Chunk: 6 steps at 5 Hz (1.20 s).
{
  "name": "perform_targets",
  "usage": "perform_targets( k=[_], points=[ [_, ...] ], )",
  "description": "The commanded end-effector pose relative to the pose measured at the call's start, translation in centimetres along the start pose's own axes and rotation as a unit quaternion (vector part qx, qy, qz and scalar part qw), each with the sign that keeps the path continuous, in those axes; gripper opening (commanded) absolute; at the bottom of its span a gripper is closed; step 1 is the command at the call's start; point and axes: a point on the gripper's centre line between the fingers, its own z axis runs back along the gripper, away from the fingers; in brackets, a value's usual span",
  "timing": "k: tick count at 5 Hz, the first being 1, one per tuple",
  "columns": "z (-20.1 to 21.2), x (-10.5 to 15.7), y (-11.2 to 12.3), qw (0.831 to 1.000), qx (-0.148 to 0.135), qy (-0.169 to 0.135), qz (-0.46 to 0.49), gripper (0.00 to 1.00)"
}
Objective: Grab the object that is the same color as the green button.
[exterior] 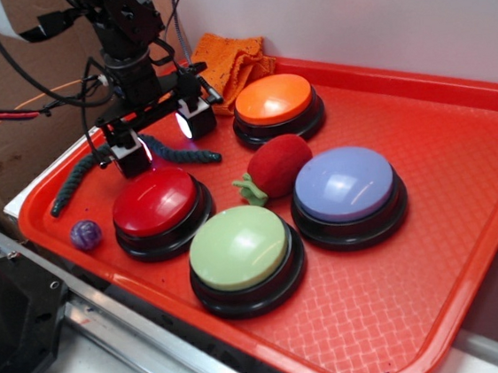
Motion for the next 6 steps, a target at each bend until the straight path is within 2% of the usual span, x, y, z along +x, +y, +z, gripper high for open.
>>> perform_targets(
  k=[1, 3, 5, 6],
  points=[
    [0.2, 1.1, 0.9, 0.999, -0.025, 0.008, 0.025, 0.0],
    [0.9, 1.2, 0.8, 1.0, -0.023, 0.015, 0.009, 0.0],
    [5.0, 1.7, 0.0, 0.995, -0.024, 0.022, -0.091, 0.0],
    [9.1, 1.2, -1.2, 0.976, -0.004, 0.048, -0.214, 0.0]
  ],
)
